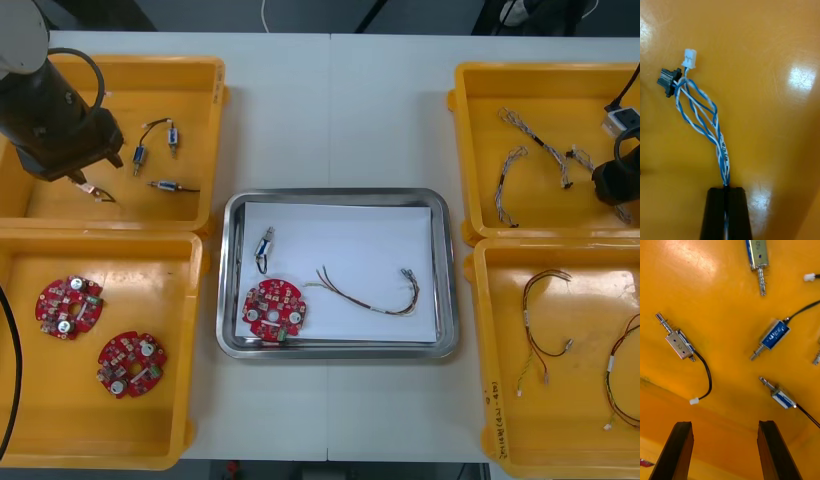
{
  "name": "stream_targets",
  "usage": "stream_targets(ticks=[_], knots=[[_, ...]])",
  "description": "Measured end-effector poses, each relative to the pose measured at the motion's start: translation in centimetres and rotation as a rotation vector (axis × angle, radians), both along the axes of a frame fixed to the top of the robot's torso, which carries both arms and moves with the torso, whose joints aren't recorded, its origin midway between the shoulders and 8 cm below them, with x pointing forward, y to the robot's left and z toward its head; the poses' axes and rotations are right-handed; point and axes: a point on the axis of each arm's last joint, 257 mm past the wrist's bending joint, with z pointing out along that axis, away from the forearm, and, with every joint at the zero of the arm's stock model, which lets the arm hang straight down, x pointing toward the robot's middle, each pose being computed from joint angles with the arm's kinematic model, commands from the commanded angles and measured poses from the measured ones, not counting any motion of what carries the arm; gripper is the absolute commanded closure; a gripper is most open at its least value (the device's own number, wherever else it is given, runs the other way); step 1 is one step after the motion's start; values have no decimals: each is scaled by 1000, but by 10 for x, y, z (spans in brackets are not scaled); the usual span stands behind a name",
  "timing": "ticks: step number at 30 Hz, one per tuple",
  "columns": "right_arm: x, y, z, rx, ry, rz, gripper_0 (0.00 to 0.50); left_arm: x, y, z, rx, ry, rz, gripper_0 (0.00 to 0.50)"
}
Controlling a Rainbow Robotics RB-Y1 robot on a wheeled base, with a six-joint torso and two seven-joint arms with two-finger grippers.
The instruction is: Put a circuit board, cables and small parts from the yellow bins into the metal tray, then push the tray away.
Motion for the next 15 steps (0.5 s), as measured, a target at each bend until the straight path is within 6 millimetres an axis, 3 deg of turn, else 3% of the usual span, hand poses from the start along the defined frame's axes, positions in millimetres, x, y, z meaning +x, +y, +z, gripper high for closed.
stream_targets(ticks=[10, 15], knots=[[-3, -5, 5, -39, 17, 7, 500, 17, 19, -15, -3, -28, 56, 0], [-14, 7, 25, -63, 74, 43, 500, 21, 28, -23, -2, -24, 84, 0]])
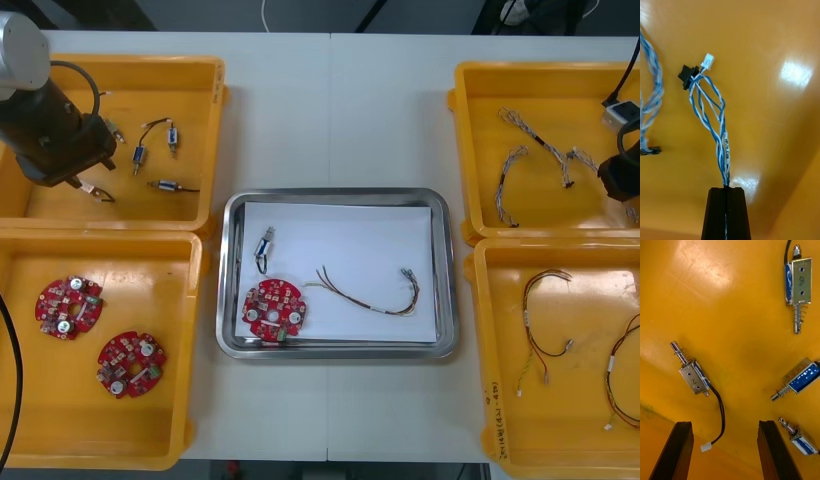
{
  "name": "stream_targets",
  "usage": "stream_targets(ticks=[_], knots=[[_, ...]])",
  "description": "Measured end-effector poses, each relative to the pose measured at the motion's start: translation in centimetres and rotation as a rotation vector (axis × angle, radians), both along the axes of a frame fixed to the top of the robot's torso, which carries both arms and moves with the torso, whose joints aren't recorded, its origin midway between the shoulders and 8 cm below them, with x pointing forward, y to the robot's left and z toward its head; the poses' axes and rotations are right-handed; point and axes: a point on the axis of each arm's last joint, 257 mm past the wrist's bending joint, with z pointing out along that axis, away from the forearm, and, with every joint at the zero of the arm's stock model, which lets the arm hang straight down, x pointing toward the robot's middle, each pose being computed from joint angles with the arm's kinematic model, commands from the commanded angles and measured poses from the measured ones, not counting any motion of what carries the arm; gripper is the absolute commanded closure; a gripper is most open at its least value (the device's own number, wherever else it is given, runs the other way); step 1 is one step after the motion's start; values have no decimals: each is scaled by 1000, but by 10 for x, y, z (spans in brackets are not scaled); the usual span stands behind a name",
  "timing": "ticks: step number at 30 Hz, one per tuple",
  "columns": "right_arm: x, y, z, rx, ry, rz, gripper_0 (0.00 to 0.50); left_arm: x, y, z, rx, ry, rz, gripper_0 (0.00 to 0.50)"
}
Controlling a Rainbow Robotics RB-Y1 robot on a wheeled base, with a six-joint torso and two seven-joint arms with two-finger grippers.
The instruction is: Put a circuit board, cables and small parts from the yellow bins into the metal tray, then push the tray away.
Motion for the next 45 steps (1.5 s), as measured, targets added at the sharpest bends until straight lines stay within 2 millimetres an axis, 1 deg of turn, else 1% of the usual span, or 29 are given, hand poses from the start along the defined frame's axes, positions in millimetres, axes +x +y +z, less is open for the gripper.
stream_targets(ticks=[2, 6, 9, 13, 17, 21, 30, 35, 36, 37, 38, 39, 45], knots=[[-1, 6, 13, 6, 0, -4, 500, 1, 3, -2, 4, 0, 8, 0], [-11, 19, 38, 24, 18, -25, 500, 3, 12, -7, 17, -3, 27, 0], [-21, 28, 58, 9, 34, 1, 500, 8, 16, -11, 19, -16, 37, 0], [-37, 39, 78, -9, 66, 30, 500, 12, 22, -17, 15, -28, 50, 0], [-52, 47, 92, -21, 93, 42, 500, 16, 25, -21, 14, -37, 57, 0], [-47, 51, 113, -37, 33, 33, 500, 16, 28, -29, 27, -32, 59, 0], [-41, 58, 143, -79, -58, 61, 500, 14, 33, -46, 48, -9, 62, 0], [-38, 71, 161, -91, -114, 103, 500, 19, 37, -47, 53, -27, 66, 0], [-37, 77, 164, -91, -123, 121, 500, 20, 37, -46, 52, -31, 67, 130], [-37, 83, 166, -92, -131, 142, 500, 21, 38, -45, 52, -33, 68, 232], [-36, 89, 167, -95, -138, 162, 500, 22, 38, -45, 52, -36, 68, 473], [-37, 97, 170, -99, -149, 185, 500, 22, 38, -44, 52, -38, 68, 500], [-43, 138, 171, -118, -179, 307, 500, 22, 38, -45, 52, -35, 70, 500]])
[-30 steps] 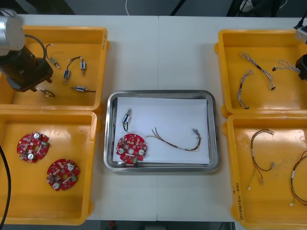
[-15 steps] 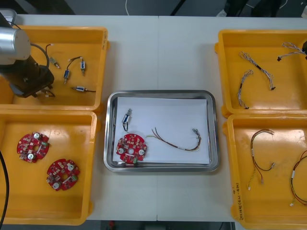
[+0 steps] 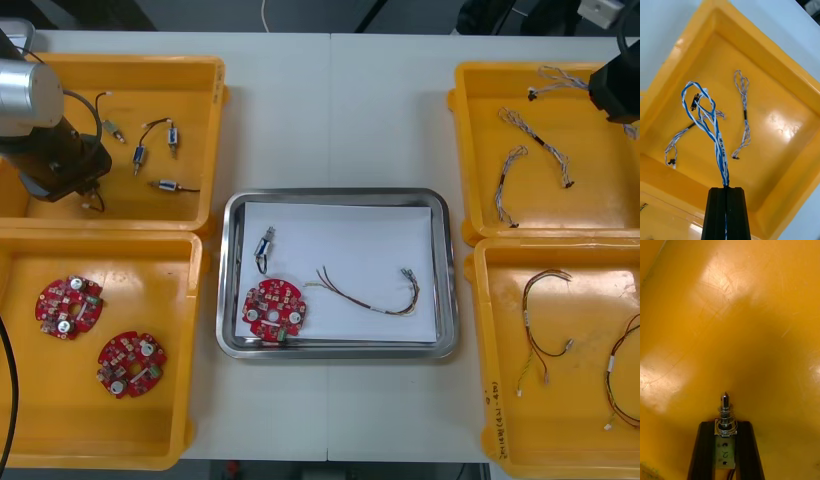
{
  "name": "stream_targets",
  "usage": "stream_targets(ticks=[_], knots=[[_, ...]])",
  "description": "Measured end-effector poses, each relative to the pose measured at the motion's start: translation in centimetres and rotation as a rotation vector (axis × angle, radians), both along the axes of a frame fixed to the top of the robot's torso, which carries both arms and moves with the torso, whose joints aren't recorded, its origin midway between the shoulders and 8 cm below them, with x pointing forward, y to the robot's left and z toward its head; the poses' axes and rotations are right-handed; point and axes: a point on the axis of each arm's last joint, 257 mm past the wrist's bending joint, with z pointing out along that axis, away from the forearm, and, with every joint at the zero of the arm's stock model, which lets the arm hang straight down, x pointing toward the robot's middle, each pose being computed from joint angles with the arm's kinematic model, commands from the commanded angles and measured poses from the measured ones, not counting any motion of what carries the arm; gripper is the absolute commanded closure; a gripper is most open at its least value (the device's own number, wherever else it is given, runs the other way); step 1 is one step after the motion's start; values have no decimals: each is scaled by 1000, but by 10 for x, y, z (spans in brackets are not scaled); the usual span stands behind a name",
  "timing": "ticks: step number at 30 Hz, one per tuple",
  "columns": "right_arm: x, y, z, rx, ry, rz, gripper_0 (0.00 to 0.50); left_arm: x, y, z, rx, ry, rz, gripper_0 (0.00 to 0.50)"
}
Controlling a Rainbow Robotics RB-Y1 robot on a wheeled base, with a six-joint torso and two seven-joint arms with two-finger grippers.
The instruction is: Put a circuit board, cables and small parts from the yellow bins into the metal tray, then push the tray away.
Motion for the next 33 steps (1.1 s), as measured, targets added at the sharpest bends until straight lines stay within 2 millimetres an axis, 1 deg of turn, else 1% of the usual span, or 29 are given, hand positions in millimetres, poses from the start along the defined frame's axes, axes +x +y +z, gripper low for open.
stream_targets(ticks=[5, 10, 14, 17, 20, 24, 28, 33], knots=[[-9, 31, -2, -33, -14, 104, 500, 0, 0, 0, -1, 0, 0, 500], [-20, 62, -4, -26, -17, 201, 500, 0, 1, 1, -2, 0, 2, 497], [-27, 84, -8, -41, -12, 272, 500, -6, 4, 5, 2, 17, 4, 496], [-35, 103, -13, -69, -4, 336, 500, -12, 5, 14, 12, 36, -1, 499], [-44, 123, -23, -102, 15, 403, 500, -17, 3, 26, 21, 45, -12, 500], [-54, 143, -36, -137, 39, 468, 500, -23, -1, 39, 28, 58, -28, 497], [-62, 166, -48, -132, 66, 514, 500, -31, -9, 50, 33, 75, -50, 499], [-74, 191, -65, -157, 106, 586, 500, -38, -26, 66, 36, 80, -94, 499]])
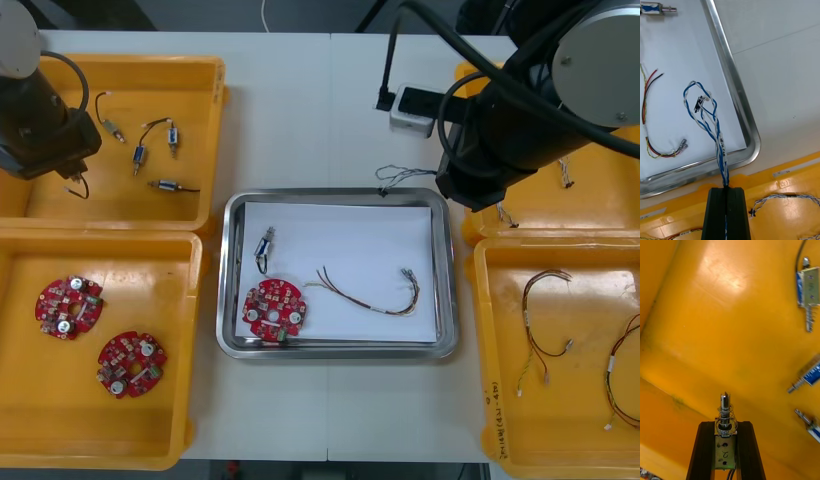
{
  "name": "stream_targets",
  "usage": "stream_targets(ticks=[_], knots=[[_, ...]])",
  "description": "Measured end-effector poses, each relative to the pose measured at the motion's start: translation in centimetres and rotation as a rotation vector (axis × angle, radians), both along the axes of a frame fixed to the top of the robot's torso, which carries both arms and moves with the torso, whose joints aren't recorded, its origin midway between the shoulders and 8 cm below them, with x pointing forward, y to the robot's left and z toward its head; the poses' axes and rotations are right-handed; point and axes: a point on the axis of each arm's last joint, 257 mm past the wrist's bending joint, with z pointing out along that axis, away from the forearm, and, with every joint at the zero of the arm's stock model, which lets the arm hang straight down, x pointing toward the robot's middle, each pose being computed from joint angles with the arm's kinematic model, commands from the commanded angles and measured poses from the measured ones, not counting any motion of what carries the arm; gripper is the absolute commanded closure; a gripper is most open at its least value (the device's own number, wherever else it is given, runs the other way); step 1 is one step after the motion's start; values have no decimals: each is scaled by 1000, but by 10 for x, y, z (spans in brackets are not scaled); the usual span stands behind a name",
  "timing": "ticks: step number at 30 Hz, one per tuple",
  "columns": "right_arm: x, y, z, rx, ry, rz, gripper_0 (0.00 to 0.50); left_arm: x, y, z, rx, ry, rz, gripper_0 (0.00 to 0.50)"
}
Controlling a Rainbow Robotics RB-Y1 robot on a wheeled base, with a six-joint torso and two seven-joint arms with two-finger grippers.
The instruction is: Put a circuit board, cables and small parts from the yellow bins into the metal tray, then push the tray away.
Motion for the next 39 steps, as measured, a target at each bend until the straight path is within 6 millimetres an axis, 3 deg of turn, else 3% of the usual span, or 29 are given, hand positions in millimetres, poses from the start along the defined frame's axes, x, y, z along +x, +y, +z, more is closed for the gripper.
stream_targets(ticks=[5, 19, 29, 39], knots=[[-11, 15, -19, -60, 28, 58, 500, -9, -18, 13, -6, 11, -49, 499], [-20, 31, -62, -177, 93, 101, 500, -26, -75, 48, -7, -22, -235, 499], [6, 47, -80, -149, 43, 90, 500, -34, -112, 47, 40, -25, -369, 498], [23, 44, -114, -163, 61, 93, 500, -40, -136, 60, 34, -63, -449, 499]])
